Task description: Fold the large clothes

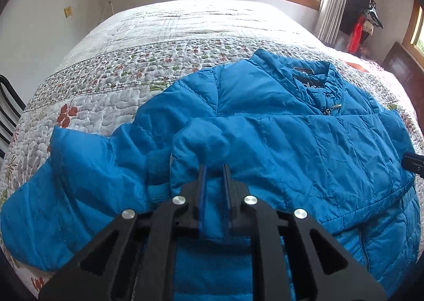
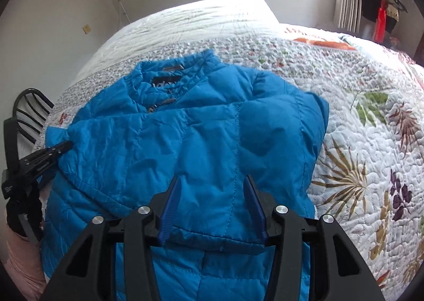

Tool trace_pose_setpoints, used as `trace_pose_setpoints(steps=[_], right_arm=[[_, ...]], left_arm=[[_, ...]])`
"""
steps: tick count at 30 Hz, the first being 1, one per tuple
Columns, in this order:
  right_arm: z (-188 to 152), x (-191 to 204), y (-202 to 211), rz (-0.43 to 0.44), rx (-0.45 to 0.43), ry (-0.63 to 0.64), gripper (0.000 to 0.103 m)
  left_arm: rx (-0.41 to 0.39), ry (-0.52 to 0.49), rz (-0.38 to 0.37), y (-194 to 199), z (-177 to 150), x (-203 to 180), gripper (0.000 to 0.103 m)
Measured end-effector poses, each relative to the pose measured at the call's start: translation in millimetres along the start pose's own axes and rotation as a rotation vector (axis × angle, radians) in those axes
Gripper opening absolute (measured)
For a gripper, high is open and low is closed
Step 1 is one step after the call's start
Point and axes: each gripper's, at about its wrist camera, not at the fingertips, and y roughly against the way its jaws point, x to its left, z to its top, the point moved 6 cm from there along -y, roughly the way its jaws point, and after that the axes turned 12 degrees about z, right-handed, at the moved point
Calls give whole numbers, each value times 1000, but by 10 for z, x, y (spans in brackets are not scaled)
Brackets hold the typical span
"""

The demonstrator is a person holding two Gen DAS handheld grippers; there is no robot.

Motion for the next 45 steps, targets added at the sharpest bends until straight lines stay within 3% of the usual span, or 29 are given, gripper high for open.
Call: trace_pose_setpoints(steps=[8, 20, 26, 28, 29, 30, 32, 34, 37, 41, 45], right_arm=[[-100, -133, -245, -10, 46, -19, 44], [-116, -144, -306, -18, 10, -5, 44], [-78, -108, -237, -44, 12, -46, 45], [-63, 99, -74, -77, -15, -1, 47], [-63, 252, 9, -61, -32, 34, 47], [-71, 380, 68, -36, -38, 53, 52], [-86, 606, 119, 9, -31, 74, 54], [-94, 787, 111, 13, -19, 105, 54], [-99, 1035, 6, 43, 24, 137, 54], [-96, 1264, -154, 43, 51, 166, 54], [-128, 1413, -407, 39, 104, 172, 54]], left_arm=[[-7, -9, 5, -52, -46, -10, 12], [-17, 1, -5, -102, -77, -5, 13], [9, 21, -6, -35, -31, 33, 12], [-13, 23, 17, 145, -18, 98, 14], [-43, 34, 14, 292, -14, 165, 27], [-69, 48, 11, 426, -16, 244, 53], [-112, 73, 42, 647, -55, 470, 66], [-127, 98, 99, 768, -143, 750, 66], [-61, 177, 135, 762, -395, 1259, 66], [18, 282, 274, 686, -863, 2002, 66], [100, 402, 330, 610, -1236, 2624, 67]])
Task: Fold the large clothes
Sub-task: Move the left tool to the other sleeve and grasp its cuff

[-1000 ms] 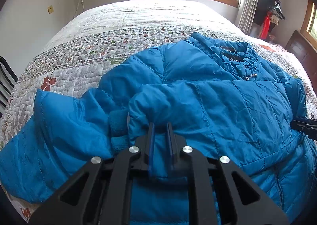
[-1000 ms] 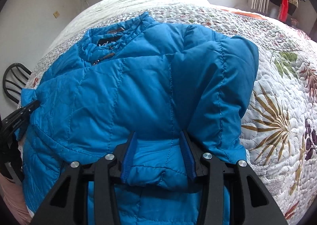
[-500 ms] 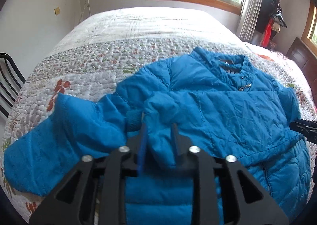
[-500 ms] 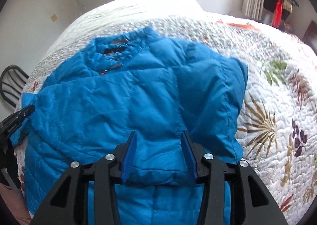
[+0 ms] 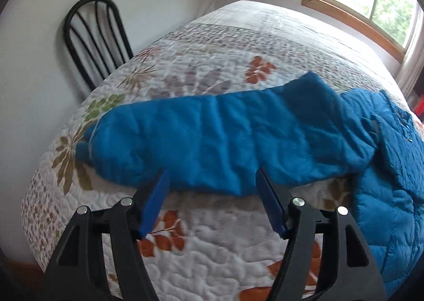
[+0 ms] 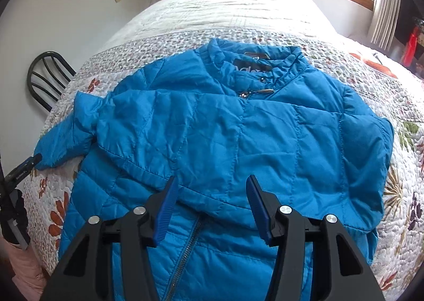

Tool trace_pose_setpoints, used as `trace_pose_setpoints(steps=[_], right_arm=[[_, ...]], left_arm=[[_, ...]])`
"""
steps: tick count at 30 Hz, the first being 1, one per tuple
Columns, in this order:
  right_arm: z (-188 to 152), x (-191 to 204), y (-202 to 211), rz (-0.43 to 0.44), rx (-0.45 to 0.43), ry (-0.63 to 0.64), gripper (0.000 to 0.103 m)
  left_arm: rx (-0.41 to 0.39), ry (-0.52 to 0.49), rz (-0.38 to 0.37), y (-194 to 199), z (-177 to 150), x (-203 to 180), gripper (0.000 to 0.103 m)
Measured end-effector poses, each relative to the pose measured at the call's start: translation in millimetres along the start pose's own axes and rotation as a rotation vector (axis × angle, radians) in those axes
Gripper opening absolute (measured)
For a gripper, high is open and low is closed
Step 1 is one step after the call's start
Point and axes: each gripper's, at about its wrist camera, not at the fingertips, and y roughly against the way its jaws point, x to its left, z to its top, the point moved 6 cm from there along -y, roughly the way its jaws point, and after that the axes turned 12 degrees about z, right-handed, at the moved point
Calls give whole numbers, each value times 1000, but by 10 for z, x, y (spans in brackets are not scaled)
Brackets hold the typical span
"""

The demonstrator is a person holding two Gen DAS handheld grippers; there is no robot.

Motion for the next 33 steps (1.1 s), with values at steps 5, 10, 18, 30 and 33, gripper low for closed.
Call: trace_pose_setpoints(steps=[5, 10, 18, 30, 33], right_arm=[[43, 281, -343, 27, 65, 41, 54], [67, 494, -625, 1, 91, 85, 54], [53, 456, -682, 1, 83, 88, 53], [7, 192, -350, -18, 32, 46, 53], [15, 48, -275, -31, 18, 18, 53]], left_arm=[[35, 56, 52, -159, -69, 406, 72], [66, 75, -13, -279, -135, 434, 81], [126, 140, -77, -691, -79, 445, 83], [170, 293, -94, -785, -12, 730, 86], [196, 370, -72, -789, -163, 951, 86]])
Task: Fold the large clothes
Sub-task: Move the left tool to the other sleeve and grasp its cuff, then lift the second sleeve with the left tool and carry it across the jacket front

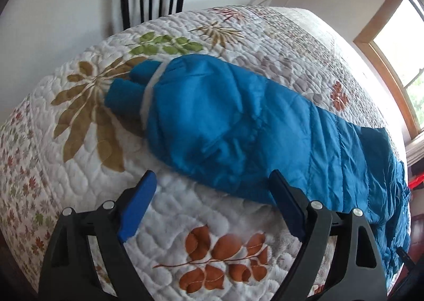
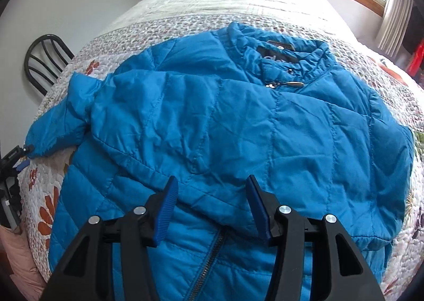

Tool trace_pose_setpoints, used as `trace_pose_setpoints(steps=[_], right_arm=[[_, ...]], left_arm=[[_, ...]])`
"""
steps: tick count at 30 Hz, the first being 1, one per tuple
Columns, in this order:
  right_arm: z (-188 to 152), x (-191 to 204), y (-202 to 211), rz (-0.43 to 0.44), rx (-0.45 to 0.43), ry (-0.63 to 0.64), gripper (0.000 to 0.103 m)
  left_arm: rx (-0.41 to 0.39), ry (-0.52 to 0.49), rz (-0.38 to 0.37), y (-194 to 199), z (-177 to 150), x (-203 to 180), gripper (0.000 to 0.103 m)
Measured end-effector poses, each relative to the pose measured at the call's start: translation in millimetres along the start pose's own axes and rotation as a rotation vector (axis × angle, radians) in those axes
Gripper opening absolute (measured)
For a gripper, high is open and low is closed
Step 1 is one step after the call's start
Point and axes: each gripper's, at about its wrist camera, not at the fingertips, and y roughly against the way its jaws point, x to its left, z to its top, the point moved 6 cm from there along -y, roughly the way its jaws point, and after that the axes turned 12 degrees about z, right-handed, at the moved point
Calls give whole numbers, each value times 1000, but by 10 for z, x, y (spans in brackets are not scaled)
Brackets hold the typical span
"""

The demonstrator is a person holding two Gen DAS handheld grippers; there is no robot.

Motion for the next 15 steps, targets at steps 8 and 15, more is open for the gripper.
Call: trace_pose_setpoints(steps=[8, 15], right_arm=[[-12, -128, -85, 9, 13, -18, 53], [-56, -286, 91, 10, -18, -51, 53]], left_arm=[[-20, 107, -85, -153, 275, 192, 75], [-73, 195, -96, -257, 480, 249, 26]])
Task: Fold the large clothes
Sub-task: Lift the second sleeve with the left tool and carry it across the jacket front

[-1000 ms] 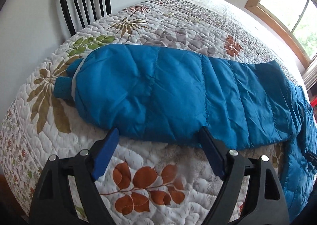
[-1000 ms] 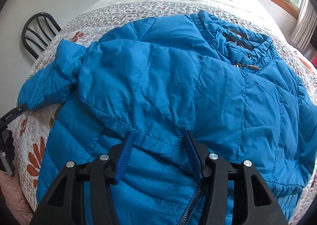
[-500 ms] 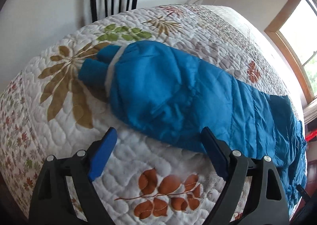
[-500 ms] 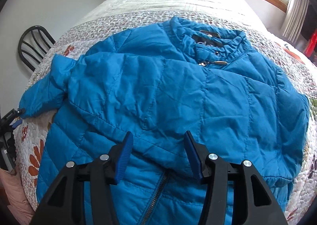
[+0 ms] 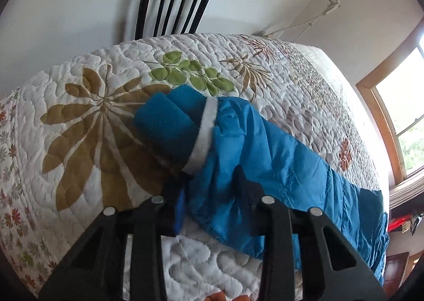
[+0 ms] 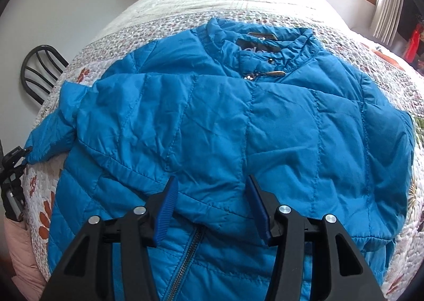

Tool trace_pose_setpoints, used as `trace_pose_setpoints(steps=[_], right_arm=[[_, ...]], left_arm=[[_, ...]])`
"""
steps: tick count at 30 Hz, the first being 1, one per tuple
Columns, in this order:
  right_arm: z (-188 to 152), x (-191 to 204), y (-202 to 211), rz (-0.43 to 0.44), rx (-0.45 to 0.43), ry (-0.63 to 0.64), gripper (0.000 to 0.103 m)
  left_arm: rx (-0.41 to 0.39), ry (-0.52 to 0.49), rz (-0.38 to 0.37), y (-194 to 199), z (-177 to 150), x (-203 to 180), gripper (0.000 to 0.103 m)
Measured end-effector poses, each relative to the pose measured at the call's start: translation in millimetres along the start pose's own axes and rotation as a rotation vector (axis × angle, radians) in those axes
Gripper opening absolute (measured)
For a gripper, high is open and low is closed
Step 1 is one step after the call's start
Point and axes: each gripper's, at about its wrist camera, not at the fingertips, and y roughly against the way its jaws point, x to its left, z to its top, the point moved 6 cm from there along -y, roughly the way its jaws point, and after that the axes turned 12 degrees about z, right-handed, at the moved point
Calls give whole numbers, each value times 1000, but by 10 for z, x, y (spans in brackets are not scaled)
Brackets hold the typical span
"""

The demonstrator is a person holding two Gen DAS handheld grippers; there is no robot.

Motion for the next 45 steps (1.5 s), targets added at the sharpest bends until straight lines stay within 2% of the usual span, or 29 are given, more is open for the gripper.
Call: trace_pose_setpoints(steps=[3, 5, 7, 11, 14, 16, 20, 24, 28, 30, 32, 34, 35, 38, 40, 43, 45], right_arm=[[-35, -172, 150, -27, -27, -28, 53], [-64, -317, 165, -55, -25, -51, 53], [-99, -404, 84, -39, -1, -63, 53], [-114, -447, 216, 7, -34, -78, 52], [-158, -525, 522, -39, -90, -66, 52], [-236, -648, 782, -88, -132, -76, 53], [-460, -997, 1173, -162, -199, -151, 53], [-809, -1426, 1468, -176, -259, -275, 53], [-1087, -1778, 1529, -159, -285, -374, 53], [-1142, -1894, 1469, -141, -279, -410, 53], [-1164, -1942, 1420, -126, -269, -417, 53], [-1162, -1942, 1377, -118, -263, -415, 53], [-1162, -1933, 1380, -113, -265, -411, 53], [-1168, -1874, 1444, -106, -277, -389, 53], [-1136, -1780, 1493, -109, -283, -358, 53], [-1044, -1558, 1521, -112, -278, -293, 54], [-935, -1376, 1493, -89, -263, -248, 55]], left_arm=[[-48, -14, -5, 102, 7, -69, 17], [-95, -32, -31, 258, -5, -178, 15], [-142, -69, -88, 508, -36, -362, 14], [-267, -219, -227, 1229, -217, -979, 12], [-326, -373, -333, 1715, -489, -1604, 12], [-330, -478, -392, 1906, -759, -2039, 12], [-287, -656, -498, 2046, -1462, -2831, 12], [-227, -803, -592, 2132, -2233, -3451, 12], [-138, -928, -666, 2088, -2929, -3904, 13], [-69, -1020, -677, 1959, -3283, -4077, 19], [53, -1100, -661, 1744, -3597, -4179, 22], [145, -1140, -662, 1607, -3797, -4147, 24], [153, -1146, -665, 1601, -3828, -4109, 31], [71, -1117, -717, 1772, -3642, -3920, 64], [-35, -1108, -677, 1913, -3416, -3835, 67], [-201, -1080, -515, 1948, -3116, -3727, 66], [-225, -1061, -449, 1880, -2944, -3652, 66]])
